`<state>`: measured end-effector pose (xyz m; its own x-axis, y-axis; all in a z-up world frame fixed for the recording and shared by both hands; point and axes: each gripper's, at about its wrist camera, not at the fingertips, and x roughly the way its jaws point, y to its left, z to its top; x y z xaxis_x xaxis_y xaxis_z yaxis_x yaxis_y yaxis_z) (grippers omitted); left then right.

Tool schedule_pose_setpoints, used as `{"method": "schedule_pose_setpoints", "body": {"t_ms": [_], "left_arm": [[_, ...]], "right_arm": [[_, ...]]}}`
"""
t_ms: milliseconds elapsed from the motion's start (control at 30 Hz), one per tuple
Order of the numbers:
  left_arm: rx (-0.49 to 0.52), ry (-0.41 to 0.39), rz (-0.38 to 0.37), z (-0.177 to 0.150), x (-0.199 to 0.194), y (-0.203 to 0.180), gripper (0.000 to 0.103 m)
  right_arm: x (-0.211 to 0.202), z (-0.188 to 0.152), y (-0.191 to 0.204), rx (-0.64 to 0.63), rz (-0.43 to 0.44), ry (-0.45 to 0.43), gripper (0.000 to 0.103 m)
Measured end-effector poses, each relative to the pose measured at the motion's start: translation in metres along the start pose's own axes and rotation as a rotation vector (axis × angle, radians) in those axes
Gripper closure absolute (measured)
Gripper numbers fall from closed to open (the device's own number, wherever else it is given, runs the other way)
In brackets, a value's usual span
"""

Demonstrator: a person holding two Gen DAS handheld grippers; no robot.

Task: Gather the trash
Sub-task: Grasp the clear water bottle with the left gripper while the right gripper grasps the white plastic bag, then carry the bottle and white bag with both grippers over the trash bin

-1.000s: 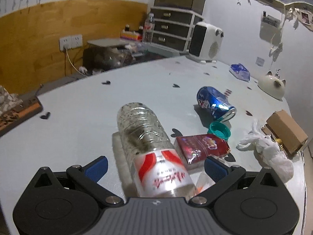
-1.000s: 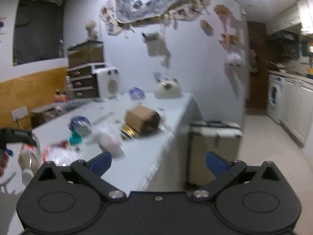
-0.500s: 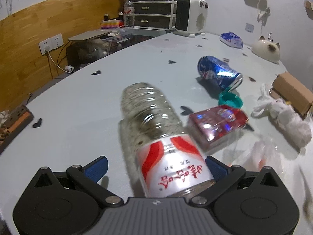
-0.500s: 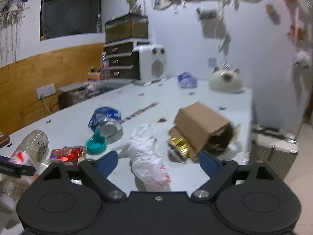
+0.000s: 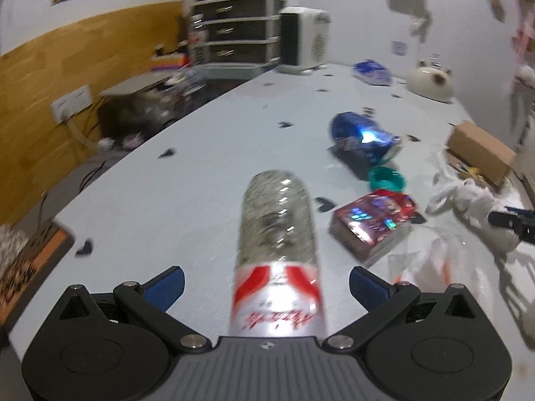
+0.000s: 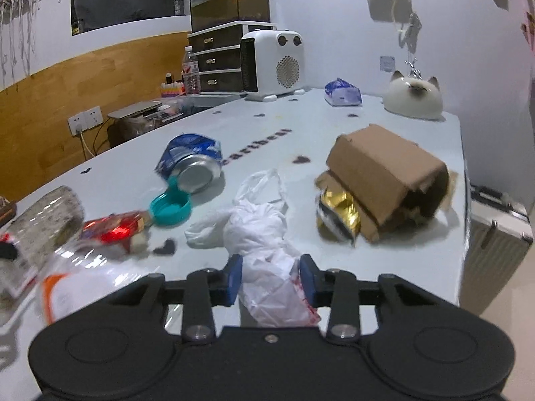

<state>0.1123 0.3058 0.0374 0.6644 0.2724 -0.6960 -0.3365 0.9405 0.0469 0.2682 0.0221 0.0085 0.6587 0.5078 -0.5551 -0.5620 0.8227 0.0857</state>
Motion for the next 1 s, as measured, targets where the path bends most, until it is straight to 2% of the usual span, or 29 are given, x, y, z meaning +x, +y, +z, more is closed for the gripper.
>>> {"method": "schedule_pose_setpoints", "body": {"t_ms": [133,200,400,467,533,633,733,800,933,967,1000], "left_arm": [[0.059,0.016,-0.006,0.008,0.005,-0.006,0.003],[0.082,0.037,-0.008,0.01,0.008,-0.007,0.009],[0.147,0.119,0.022,0.012,0.025,-0.009,0.017],[0.167,0.134,0.041,0.011,0.028,-0.01,0.017],[0.166,0.149,0.027,0.011,0.03,-0.009,0.021],[0.155,0.163,0.013,0.01,0.03,-0.008,0.029],[0.137,0.142,0.025,0.006,0.025,-0.007,0.033],[0.121,0.132,0.017,0.003,0.022,-0.005,0.04],[0.091,0.117,-0.001,-0.006,0.012,0.0,0.041],[0.081,0.113,-0.006,-0.008,0.01,0.002,0.041],[0.071,0.109,-0.009,-0.011,0.007,0.003,0.041]], "right_arm": [[-0.039,-0.026,0.008,0.017,-0.02,0.019,0.065],[-0.064,-0.043,0.011,0.026,-0.021,0.016,0.065],[-0.119,-0.078,0.008,0.1,0.038,0.044,0.06],[-0.129,-0.082,0.01,0.079,0.06,0.047,0.055],[-0.131,-0.079,0.01,0.066,0.077,0.043,0.039],[-0.123,-0.069,0.011,0.058,0.075,0.049,0.032],[-0.108,-0.06,0.012,0.075,0.101,0.073,0.031],[-0.097,-0.057,0.012,0.077,0.094,0.099,0.031],[-0.083,-0.06,0.015,0.062,0.073,0.151,0.032],[-0.083,-0.061,0.015,0.056,0.07,0.156,0.036],[-0.082,-0.063,0.016,0.052,0.067,0.16,0.048]]}}
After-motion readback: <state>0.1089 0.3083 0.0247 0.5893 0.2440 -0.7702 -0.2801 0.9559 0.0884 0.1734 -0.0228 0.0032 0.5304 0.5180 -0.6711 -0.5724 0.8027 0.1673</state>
